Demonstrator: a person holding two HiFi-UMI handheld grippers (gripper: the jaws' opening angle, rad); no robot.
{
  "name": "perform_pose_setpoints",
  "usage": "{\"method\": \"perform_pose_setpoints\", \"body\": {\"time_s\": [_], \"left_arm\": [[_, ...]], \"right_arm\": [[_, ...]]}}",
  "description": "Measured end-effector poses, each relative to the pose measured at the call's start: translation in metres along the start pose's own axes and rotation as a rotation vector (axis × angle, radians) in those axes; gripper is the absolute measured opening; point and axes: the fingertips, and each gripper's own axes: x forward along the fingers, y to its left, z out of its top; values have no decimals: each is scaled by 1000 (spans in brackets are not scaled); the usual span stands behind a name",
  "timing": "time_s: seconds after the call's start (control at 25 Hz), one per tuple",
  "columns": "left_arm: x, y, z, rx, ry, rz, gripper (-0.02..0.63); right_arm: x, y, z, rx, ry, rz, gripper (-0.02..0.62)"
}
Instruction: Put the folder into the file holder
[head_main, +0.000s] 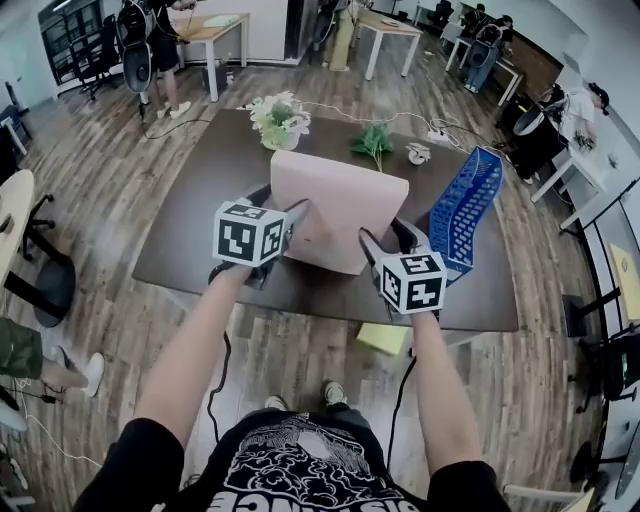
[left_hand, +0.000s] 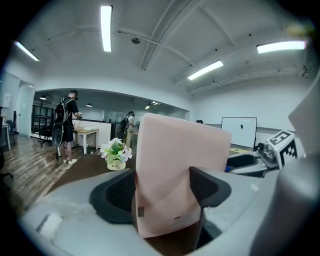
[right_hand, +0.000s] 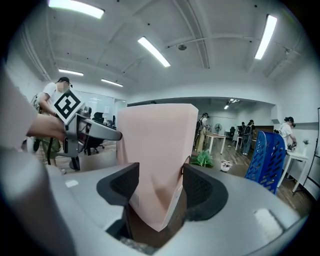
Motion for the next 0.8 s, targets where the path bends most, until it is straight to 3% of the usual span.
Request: {"method": "perform_pose_setpoints", "body": {"time_s": [0.4, 0.8], "left_arm": [[-8, 3, -2, -48, -26, 136, 365], [-18, 2, -5, -89, -36, 276, 371]], "right_arm": [[-4, -5, 3, -14, -65, 174, 281], [7, -9, -13, -13, -81, 387, 353]]}}
